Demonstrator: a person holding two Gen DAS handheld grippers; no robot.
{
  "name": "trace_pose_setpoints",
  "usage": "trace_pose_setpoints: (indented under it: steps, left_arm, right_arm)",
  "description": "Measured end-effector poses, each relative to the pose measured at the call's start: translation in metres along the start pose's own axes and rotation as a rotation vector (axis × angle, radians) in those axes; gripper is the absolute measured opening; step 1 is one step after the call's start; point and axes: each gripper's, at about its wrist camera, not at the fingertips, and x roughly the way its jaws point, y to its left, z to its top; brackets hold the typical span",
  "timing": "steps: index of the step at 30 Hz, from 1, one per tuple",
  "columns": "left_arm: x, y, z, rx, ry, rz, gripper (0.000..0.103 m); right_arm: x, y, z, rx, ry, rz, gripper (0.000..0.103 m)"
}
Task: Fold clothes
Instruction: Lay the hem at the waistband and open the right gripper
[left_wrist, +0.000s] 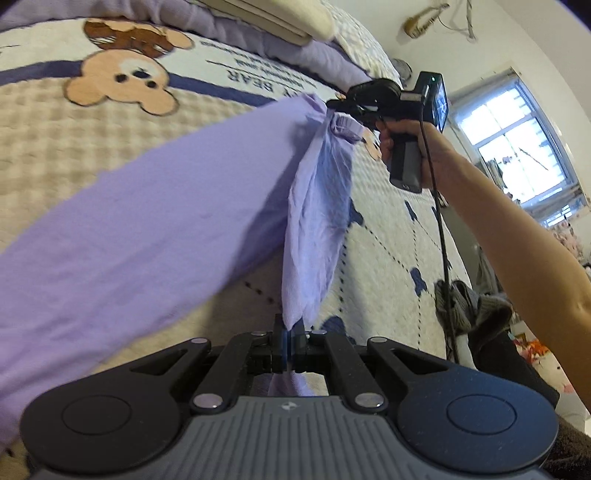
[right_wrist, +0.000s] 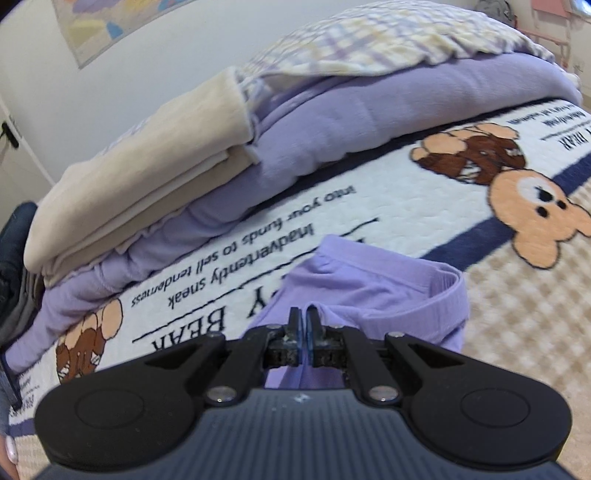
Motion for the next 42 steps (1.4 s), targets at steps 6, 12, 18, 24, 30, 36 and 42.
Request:
trace_pose_setpoints:
  steps: [6,12,18,24,30,36,42]
  left_arm:
    - [-0.021,0.027,0.010,-0.031,-0.037,0.047,0.000]
    - [-0.023,0.055,0.017,-0.076,-0.044,0.080,0.000]
    - [-0.012,0.071,0.014,-0.086,-0.019,0.097,0.000]
    - [-0.011,0.085,0.012,-0.104,-0.005,0.083,0.000]
    - [-0.015,0.090,0.010,-0.105,-0.004,0.069,0.000]
    - [-0.015,0.094,0.010,-0.115,-0.001,0.059,0.000]
    - [-0.017,0.094,0.010,-0.110,-0.005,0.064,0.000]
  right_arm:
    - [0.015,0.025,0.000,-0.048,0.034,0.022,0.008]
    - [0.019,0.038,0.008,-0.106,0.051,0.025,0.028]
    - [0.005,0.029,0.020,-0.145,0.031,-0.029,0.036]
    - [0.006,0.027,0.024,-0.159,0.091,-0.092,0.013]
    - [0.029,0.037,0.013,-0.172,0.146,-0.238,0.014]
    - [0.041,0.049,0.006,-0.203,0.155,-0.282,0.028]
    - [0.054,0.053,0.003,-0.234,0.149,-0.365,0.020]
